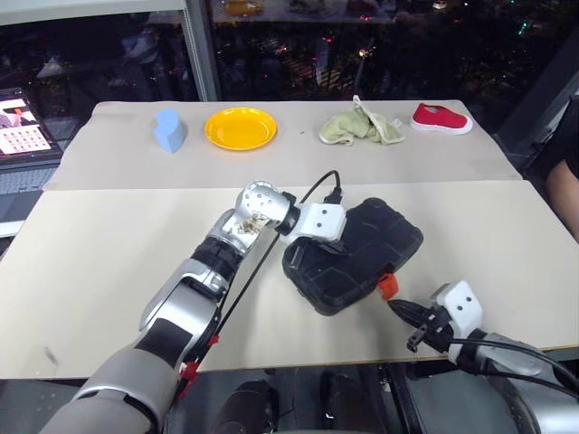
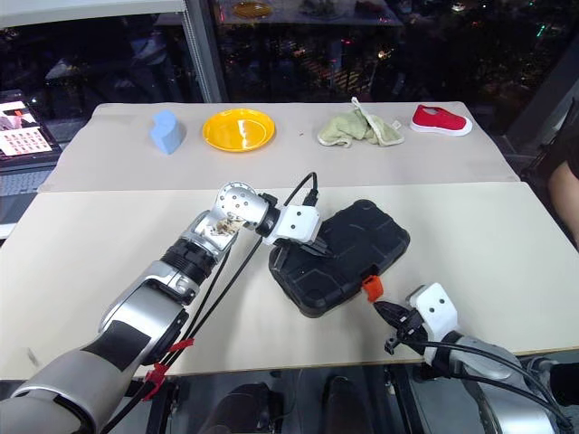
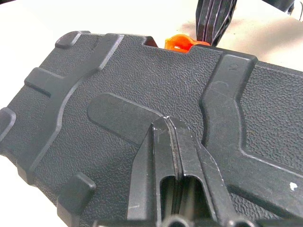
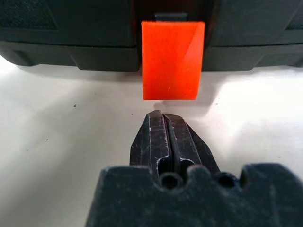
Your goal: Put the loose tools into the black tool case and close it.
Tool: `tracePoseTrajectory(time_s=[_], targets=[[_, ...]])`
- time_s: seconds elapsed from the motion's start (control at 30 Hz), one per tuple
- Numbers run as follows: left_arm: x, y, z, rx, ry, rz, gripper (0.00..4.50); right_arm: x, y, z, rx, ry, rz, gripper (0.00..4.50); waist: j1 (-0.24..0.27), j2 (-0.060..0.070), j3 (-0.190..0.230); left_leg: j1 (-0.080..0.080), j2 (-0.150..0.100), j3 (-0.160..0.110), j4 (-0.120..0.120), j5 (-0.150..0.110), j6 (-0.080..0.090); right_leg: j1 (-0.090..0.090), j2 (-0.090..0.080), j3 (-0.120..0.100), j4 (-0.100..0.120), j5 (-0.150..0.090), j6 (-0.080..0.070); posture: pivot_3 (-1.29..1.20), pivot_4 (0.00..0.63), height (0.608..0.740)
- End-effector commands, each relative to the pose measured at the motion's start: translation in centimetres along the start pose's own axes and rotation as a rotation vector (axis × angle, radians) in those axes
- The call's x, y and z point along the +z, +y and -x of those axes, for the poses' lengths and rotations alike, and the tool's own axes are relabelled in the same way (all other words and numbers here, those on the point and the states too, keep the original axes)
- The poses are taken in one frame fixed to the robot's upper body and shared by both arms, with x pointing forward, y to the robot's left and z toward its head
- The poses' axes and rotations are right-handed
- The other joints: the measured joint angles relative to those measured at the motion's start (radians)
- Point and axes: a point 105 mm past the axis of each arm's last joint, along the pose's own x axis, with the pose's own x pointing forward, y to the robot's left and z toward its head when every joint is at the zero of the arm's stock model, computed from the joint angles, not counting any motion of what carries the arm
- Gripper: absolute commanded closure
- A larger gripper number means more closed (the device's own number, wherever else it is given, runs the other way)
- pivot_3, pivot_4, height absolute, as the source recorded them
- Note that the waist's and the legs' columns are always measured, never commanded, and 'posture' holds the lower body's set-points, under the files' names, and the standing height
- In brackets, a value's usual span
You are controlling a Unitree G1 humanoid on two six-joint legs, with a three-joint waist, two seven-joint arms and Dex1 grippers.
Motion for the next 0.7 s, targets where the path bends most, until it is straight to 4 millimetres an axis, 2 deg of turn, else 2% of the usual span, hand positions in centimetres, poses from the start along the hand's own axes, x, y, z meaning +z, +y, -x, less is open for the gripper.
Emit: tracePoseTrajectory(time_s=[0.03, 0.37, 0.6, 0.7], targets=[[-1.5, -1.2, -0.5, -0.054, 0.064, 0.037, 4.5, 2.1, 0.1, -0.7, 0.007, -0.097, 0.029, 4.49, -0.001, 0.0, 0.0, 0.0, 0.0, 0.0, 0.0, 0.0, 0.0, 0.0, 0.0, 0.0, 0.0, 0.0, 0.0, 0.0, 0.15, 0.74], [-1.4, -1.0, -0.6, -0.048, 0.06, 0.038, 4.5, 4.8, -0.5, -0.6, -0.016, -0.175, 0.066, 4.49, -0.003, 0.0, 0.0, 0.0, 0.0, 0.0, 0.0, 0.0, -0.001, -0.001, 0.0, 0.0, 0.001, 0.0, 0.0, 0.0, 0.15, 0.74], [-1.3, -0.9, -0.8, -0.045, 0.055, 0.038, 4.5, 3.2, 0.1, 0.7, 0.042, -0.043, 0.111, 4.49, -0.001, 0.0, 0.0, 0.0, 0.0, 0.0, 0.0, 0.0, -0.001, 0.0, 0.0, 0.0, 0.001, 0.0, 0.001, 0.0, 0.15, 0.74], [-1.2, -0.8, -0.9, -0.044, 0.051, 0.036, 4.5, 3.4, -0.4, 1.9, 0.058, -0.013, 0.131, 4.49, 0.001, 0.0, 0.0, 0.0, 0.0, 0.0, 0.0, 0.0, 0.0, 0.0, 0.001, 0.0, 0.001, 0.0, 0.001, 0.0, 0.15, 0.74]])
